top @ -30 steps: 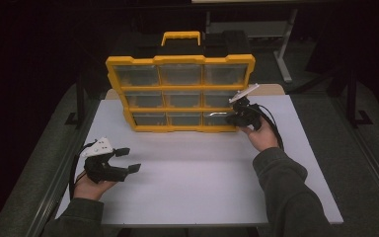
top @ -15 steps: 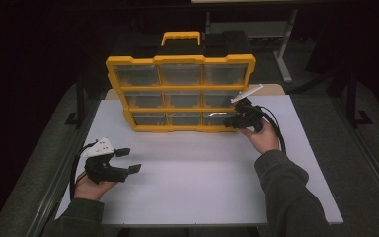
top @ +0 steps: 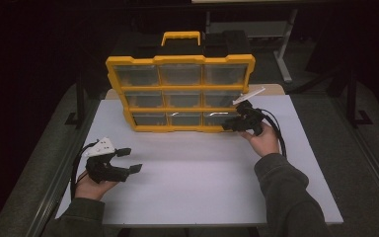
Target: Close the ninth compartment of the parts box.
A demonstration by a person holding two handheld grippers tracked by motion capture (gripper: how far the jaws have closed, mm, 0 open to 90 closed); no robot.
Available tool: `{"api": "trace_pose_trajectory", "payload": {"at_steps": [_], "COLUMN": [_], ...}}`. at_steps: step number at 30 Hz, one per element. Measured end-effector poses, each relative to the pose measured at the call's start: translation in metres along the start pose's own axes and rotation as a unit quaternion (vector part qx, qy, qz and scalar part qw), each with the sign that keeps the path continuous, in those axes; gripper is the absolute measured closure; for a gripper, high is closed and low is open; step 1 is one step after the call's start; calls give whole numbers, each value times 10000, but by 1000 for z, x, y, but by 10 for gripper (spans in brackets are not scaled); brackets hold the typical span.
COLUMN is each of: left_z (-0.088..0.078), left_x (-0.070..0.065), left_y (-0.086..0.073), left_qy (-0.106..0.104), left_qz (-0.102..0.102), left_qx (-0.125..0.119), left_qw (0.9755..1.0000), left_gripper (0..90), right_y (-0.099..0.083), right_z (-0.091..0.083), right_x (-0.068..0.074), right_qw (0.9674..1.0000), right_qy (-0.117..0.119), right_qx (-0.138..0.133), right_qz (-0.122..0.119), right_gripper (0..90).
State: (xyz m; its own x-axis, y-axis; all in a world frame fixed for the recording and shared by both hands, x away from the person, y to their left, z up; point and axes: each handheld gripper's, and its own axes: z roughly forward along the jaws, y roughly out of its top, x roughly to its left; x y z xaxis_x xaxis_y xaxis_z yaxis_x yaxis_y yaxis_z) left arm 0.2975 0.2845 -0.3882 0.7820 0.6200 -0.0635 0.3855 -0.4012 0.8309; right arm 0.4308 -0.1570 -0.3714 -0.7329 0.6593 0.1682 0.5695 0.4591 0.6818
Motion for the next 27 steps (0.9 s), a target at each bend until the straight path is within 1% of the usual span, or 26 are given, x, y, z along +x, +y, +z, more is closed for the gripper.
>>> {"api": "trace_pose_trajectory", "payload": {"at_steps": [1, 4, 5, 7, 10, 13, 15, 18, 19, 20, 21, 23, 24, 25, 26, 27], "left_z": [0, 0, 1, 1, 1, 1, 1, 0, 0, 0, 0, -1, -1, -1, -1, 0], "left_x": [0, 0, 0, 0, 0, 0, 0, 0, 0, 0, 0, 1, 1, 1, 1, 0], "left_y": [0, 0, 0, 0, 0, 0, 0, -1, -1, -1, -1, -1, -1, -1, -1, -1], "left_qy": [3, 3, -4, -10, -11, -23, -20, -9, -14, -11, -7, 0, 2, 2, 2, -1], "left_qz": [-10, -24, -27, -24, -44, -45, -50, -28, -46, -45, -40, -12, -50, -42, -40, -61], "left_qx": [9, 8, 8, 12, 19, -1, 18, 20, 22, 20, 10, 8, 4, 1, 0, 3], "left_qw": [10000, 10000, 10000, 10000, 10000, 10000, 10000, 10000, 10000, 10000, 10000, 10000, 10000, 10000, 10000, 10000], "left_gripper": [245, 244, 244, 244, 243, 242, 240, 237, 237, 237, 237, 237, 237, 237, 237, 237], "right_y": [0, -1, -1, -2, -2, -3, -3, -5, -5, -7, -7, -8, -9, -10, -11, -12], "right_z": [-1, -1, -2, -3, -5, -7, -9, -10, -12, -12, -13, -14, -14, -14, -14, -15], "right_x": [0, 0, 0, -1, -1, 0, 1, 0, 2, 1, 2, 2, 2, 3, 1, 2], "right_qw": [10000, 10000, 10000, 10000, 9999, 9999, 9999, 9998, 9998, 9998, 9997, 9996, 9997, 9997, 9998, 9997], "right_qy": [8, 11, 13, 18, 41, 14, 16, 21, 28, 21, 33, 33, 26, 10, 6, 17], "right_qx": [17, -15, -19, -63, -109, -145, -134, -192, -156, -194, -198, -210, -207, -186, -205, -222], "right_qz": [40, 26, 56, 11, 36, 18, 96, 37, 146, 60, 152, 181, 153, 166, 87, 100], "right_gripper": [684, 661, 656, 652, 636, 618, 611, 602, 598, 598, 596, 591, 585, 583, 582, 578]}}
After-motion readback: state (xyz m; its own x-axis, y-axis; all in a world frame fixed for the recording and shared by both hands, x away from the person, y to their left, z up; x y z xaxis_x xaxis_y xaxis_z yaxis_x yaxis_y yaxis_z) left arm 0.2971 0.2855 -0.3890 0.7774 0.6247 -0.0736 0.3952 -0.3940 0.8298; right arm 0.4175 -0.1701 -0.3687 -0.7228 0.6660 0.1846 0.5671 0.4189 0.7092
